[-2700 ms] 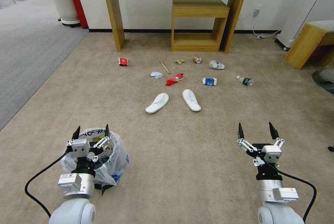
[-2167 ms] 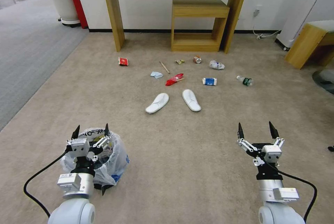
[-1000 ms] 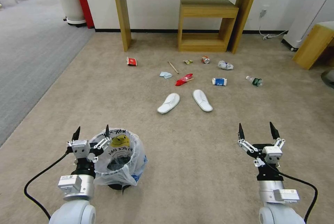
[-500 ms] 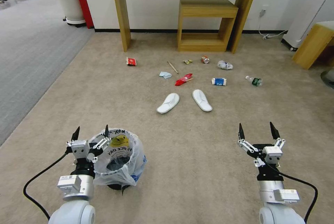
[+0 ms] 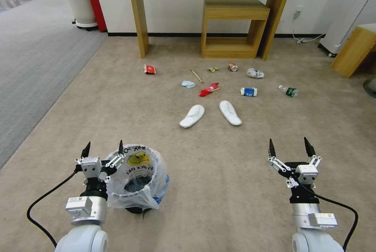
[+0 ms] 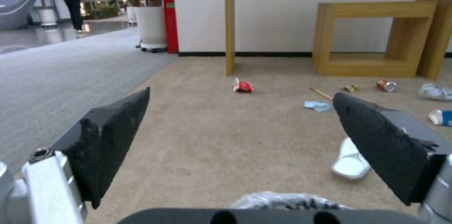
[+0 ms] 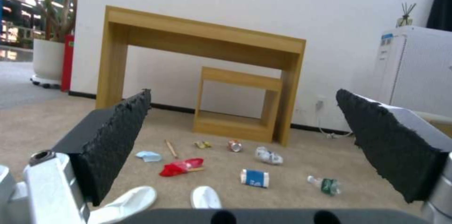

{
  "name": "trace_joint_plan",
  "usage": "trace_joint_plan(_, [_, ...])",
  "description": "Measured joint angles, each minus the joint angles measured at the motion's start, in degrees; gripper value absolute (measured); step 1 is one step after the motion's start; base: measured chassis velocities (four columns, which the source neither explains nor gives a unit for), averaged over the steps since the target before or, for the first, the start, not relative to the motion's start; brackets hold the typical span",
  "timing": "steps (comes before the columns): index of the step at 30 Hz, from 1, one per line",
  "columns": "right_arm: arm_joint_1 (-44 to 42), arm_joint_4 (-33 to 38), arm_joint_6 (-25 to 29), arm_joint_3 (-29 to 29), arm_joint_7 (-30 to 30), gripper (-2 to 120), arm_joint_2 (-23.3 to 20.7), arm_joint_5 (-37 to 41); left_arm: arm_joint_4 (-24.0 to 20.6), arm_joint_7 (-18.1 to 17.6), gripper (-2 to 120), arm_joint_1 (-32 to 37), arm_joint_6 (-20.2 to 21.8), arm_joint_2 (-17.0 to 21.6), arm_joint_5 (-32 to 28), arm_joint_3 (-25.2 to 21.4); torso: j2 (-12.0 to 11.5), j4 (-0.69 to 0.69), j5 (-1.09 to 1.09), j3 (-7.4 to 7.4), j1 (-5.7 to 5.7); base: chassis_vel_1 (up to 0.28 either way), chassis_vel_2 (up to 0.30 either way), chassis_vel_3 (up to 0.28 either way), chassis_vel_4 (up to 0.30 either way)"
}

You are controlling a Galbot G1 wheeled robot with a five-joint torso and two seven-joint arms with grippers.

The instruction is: Pick up the trash bin and place the garbage on the floor into it.

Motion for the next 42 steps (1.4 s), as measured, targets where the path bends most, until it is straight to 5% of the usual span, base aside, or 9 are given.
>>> trace_joint_plan(9, [0.0, 0.0, 0.4, 0.0, 0.1, 100, 0.0, 0.0, -1.2, -0.1, 100, 0.0, 1.0, 0.5, 0.0, -0.7, 0.0, 0.0, 0.04, 0.0, 0.0, 0.023, 0.018, -0.014, -0.02])
trace_joint_plan(15, [0.0, 0.3, 0.4, 0.0, 0.4, 100, -0.4, 0.0, -4.6, -1.8, 100, -0.1, 9.7, 3.6, -1.4, -1.6, 0.0, 0.0, 0.02, 0.0, 0.0, 0.0, 0.0, 0.0, 0.0])
trace_joint_plan(17, [0.0, 0.4, 0.4, 0.1, 0.7, 100, -0.6, 0.1, -7.2, -3.4, 100, -0.2, 18.1, 7.2, -2.2, -2.2, 0.0, 0.0, 0.03, 0.0, 0.0, 0.0, 0.0, 0.0, 0.0])
trace_joint_plan(19, [0.0, 0.4, 0.4, 0.1, 0.7, 100, -0.6, 0.1, -7.8, -3.6, 100, -0.2, 20.5, 8.1, -2.4, -2.3, 0.0, 0.0, 0.02, 0.0, 0.0, 0.0, 0.0, 0.0, 0.0])
trace_joint_plan(21, [0.1, 0.7, 0.2, -0.1, 0.8, 100, -0.6, 0.2, -10.5, -5.8, 100, 0.4, 34.4, 14.0, -7.7, -1.8, 0.0, 0.0, 0.02, 0.0, 0.0, 0.0, 0.0, 0.0, 0.0])
trace_joint_plan(22, [0.1, 0.7, 0.2, -0.1, 0.8, 100, -0.6, 0.2, -10.5, -5.8, 100, 0.4, 34.4, 14.0, -7.7, -1.8, 0.0, 0.0, 0.02, 0.0, 0.0, 0.0, 0.0, 0.0, 0.0])
trace_joint_plan(25, [0.1, 0.8, 0.1, 0.0, 0.8, 100, -0.7, 0.3, -11.4, -10.9, 100, 0.1, 42.8, 18.4, -16.4, -1.8, 0.0, 0.0, 0.01, 0.01, 0.0, 0.0, 0.0, 0.0, 0.0])
trace_joint_plan(34, [0.0, 0.9, 0.1, 0.2, 0.8, 100, -0.9, 0.5, -10.8, -11.0, 100, 0.8, 43.9, 23.1, -20.9, -2.4, 0.0, 0.0, 0.02, 0.0, 0.0, 0.0, 0.0, 0.0, 0.0])
trace_joint_plan(42, [-0.1, 1.2, 0.3, -0.1, 0.8, 100, -0.4, 0.3, -7.0, -10.5, 100, -1.3, 43.5, 22.2, -20.8, -0.7, 0.0, 0.0, 0.02, 0.01, 0.0, 0.0, 0.0, 0.0, 0.0])
